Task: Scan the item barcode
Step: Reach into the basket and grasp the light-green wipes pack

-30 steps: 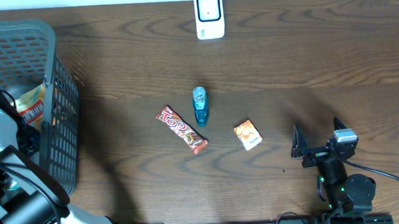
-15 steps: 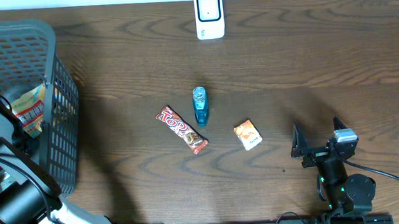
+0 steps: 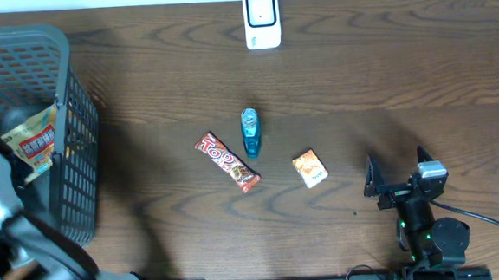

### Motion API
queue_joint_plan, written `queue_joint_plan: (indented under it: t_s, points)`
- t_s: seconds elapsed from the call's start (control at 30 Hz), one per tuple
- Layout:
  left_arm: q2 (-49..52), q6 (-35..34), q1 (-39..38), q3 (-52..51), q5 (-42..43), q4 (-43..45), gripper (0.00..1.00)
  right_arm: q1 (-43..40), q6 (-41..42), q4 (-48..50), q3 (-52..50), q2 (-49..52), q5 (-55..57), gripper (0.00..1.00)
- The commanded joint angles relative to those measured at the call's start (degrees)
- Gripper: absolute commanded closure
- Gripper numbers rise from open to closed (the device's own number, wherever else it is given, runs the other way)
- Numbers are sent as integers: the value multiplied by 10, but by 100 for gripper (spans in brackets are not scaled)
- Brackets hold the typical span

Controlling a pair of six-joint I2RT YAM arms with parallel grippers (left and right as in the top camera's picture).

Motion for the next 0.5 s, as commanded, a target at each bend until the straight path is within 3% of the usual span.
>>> queue_joint_plan:
  t_s: [0.0,0.13,0.33,0.47]
  points:
    - [-87,-13,2,16,-2,9,93,2,-5,-2,-1,0,-3,1]
    - [-170,-45,2,16,44,21,93,2,-5,-2,-1,0,-3,1]
    - [-302,-47,-2,16,308,80,93,2,-5,-2,-1,0,-3,1]
    - [-368,-47,-32,16,417,114,92,2,-5,-2,-1,0,-3,1]
